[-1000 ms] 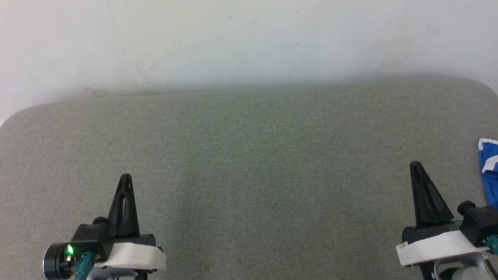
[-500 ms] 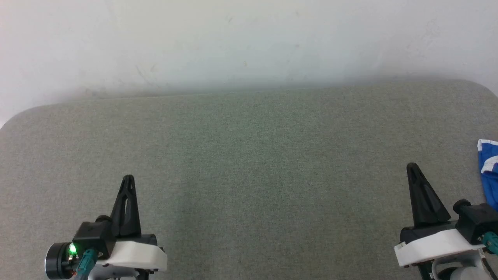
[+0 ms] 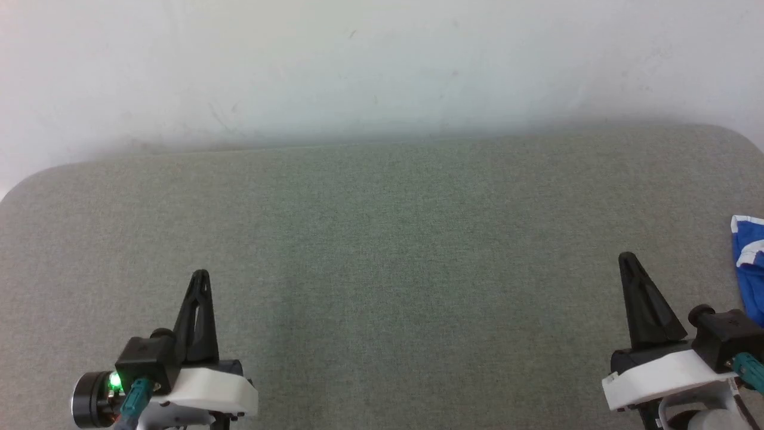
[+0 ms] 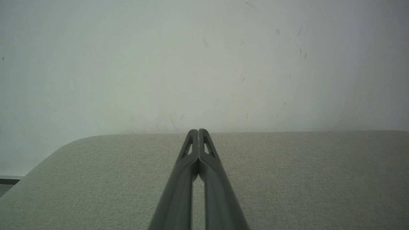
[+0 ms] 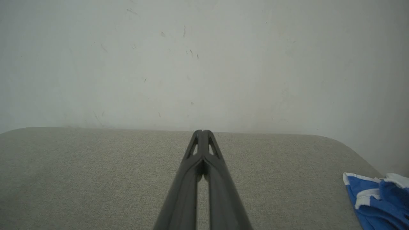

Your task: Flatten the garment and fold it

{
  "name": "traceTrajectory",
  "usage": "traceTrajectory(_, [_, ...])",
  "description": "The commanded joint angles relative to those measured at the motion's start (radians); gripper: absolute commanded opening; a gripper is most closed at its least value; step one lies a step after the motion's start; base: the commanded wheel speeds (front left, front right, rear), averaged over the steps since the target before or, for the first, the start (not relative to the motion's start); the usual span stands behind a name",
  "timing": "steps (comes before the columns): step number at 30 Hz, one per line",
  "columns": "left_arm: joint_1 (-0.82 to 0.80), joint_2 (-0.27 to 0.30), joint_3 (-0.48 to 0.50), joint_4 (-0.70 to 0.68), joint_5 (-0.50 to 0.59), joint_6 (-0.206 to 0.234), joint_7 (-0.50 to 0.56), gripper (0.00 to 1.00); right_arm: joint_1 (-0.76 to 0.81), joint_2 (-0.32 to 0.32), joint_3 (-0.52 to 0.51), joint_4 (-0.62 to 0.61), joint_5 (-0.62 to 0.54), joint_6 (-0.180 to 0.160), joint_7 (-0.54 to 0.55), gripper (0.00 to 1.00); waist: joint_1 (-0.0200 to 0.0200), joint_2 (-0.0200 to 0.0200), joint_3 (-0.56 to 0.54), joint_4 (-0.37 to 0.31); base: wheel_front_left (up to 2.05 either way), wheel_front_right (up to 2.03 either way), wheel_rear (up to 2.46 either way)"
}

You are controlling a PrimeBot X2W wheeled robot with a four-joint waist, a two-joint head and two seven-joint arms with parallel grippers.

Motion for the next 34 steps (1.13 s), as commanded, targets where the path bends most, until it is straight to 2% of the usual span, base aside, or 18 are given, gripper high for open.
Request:
traceTrajectory(1, [-0.009,-0.003,-0.002,0.003,0.01,-0.007,0.006,0.0,-0.006,0.005,0.003,-0.004,-0.012,-0.001,0.005,0.0,0.0,0.0,0.0,0.0,0.0,0.0,0.0])
traceTrajectory(34, [-0.02,-0.006,-0.012,0.007,0.027,-0.017,0.074,0.0,-0.014,0.018,0.011,-0.009,-0.054,-0.001,0.073,0.0,-0.0001,0.0,-0.014,-0.002,0.0,0.0,0.0])
